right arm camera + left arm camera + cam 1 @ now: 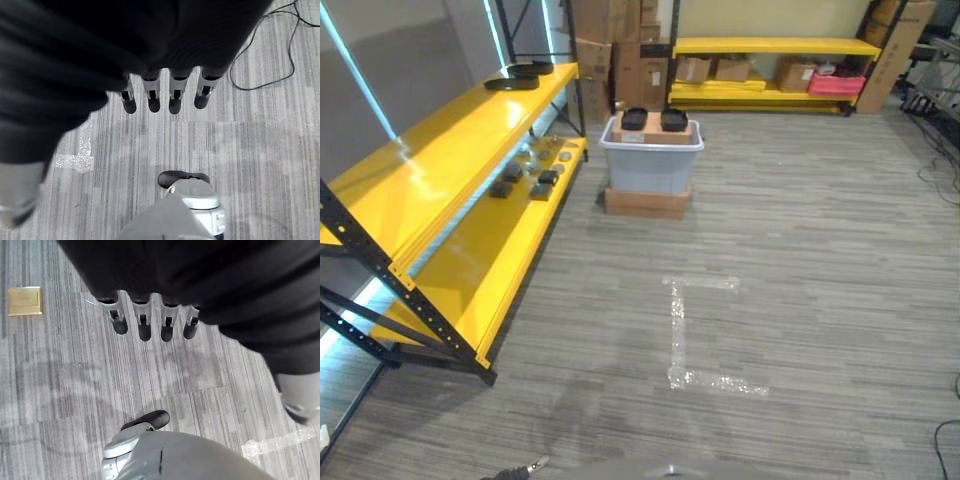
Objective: Move parts from the plastic box to the shelf.
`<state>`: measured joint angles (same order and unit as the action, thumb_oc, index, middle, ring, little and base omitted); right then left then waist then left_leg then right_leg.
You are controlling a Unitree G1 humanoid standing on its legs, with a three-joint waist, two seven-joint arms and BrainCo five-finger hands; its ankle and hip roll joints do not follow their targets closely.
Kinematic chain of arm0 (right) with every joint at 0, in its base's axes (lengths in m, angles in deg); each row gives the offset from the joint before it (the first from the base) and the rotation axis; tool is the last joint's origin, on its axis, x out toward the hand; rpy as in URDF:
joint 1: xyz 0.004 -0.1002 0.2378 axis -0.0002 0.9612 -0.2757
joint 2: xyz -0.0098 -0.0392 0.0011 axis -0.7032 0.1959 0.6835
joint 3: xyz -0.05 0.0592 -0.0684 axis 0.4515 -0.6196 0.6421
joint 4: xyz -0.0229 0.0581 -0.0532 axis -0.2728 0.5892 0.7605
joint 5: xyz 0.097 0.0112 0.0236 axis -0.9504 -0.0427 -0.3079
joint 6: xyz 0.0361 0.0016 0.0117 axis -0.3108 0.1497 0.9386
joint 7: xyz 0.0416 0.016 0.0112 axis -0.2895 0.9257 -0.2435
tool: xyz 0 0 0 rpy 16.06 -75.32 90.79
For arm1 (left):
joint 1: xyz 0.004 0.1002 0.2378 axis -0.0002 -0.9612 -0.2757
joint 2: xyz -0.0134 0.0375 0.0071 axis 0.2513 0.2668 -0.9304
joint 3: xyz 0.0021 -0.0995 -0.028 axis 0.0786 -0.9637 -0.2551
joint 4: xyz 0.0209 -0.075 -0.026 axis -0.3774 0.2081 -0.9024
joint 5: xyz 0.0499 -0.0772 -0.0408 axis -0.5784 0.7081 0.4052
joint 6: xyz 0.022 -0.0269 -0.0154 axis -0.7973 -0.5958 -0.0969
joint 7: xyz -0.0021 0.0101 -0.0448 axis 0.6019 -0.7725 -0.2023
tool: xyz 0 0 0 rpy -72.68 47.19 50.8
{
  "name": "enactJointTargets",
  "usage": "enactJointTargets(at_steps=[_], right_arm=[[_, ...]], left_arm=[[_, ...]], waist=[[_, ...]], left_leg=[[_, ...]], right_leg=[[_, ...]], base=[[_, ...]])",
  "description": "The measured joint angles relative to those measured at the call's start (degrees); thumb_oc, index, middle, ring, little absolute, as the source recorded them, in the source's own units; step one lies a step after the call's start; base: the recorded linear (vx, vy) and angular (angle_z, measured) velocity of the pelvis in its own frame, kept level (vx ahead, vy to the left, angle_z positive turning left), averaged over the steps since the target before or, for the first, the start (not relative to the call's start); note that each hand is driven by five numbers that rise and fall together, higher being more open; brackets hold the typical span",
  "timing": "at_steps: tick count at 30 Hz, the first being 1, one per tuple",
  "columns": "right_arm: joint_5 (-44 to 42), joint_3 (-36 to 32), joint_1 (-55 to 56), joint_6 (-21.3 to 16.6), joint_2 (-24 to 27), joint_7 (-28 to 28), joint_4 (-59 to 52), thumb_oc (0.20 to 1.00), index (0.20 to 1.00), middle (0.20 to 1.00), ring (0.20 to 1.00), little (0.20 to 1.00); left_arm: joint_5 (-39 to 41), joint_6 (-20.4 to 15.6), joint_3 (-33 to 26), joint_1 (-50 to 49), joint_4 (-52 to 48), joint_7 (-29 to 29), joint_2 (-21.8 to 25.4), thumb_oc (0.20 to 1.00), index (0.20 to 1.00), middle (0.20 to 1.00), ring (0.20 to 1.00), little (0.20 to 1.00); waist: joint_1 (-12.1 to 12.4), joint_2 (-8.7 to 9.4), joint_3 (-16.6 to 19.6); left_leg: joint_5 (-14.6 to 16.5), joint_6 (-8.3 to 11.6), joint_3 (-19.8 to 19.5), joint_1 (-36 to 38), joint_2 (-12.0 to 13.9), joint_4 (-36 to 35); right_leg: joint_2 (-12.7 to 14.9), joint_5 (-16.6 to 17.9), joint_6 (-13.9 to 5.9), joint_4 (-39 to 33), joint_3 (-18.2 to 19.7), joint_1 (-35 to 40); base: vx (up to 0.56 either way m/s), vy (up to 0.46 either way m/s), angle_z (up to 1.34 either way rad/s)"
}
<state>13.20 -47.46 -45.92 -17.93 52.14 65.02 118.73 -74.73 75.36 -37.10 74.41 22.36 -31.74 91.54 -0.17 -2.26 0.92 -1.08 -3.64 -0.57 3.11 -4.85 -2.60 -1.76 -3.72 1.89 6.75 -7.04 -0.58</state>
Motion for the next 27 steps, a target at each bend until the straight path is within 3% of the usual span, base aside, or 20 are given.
enactJointTargets(at_steps=[10,21,27], right_arm=[[-1.43,0.19,-0.31,-0.20,-0.08,-0.47,-1.50,1.000,1.000,1.000,1.000,1.000],[-1.26,1.32,0.42,0.05,-3.10,-0.77,-0.96,1.000,1.000,1.000,1.000,1.000],[4.02,7.19,-1.26,0.12,-2.39,-0.70,-2.57,1.000,1.000,1.000,1.000,1.000]], left_arm=[[-0.13,-0.09,1.59,0.00,1.17,-0.16,-0.10,1.000,1.000,1.000,1.000,1.000],[-0.19,-0.14,1.68,0.00,0.73,-0.15,-0.50,1.000,1.000,1.000,1.000,1.000],[-0.32,-0.13,2.58,0.32,-1.48,-0.13,-0.72,1.000,1.000,1.000,1.000,1.000]], waist=[[-0.10,-0.36,0.09],[-0.59,0.64,-0.64],[-0.15,1.48,-1.46]], left_leg=[[-0.55,-0.11,-0.15,1.36,0.58,-0.61],[-0.44,0.32,-0.30,2.08,0.66,-1.82],[-0.76,0.29,-0.29,1.53,0.67,-1.77]], right_leg=[[-0.88,1.46,0.79,-4.67,-0.36,3.24],[-1.21,2.53,0.46,-7.40,-0.07,4.62],[-1.34,3.47,0.82,-8.39,-0.10,4.62]], base=[[0.00,-0.004,0.00],[0.00,-0.004,-0.02],[-0.05,-0.006,0.00]])
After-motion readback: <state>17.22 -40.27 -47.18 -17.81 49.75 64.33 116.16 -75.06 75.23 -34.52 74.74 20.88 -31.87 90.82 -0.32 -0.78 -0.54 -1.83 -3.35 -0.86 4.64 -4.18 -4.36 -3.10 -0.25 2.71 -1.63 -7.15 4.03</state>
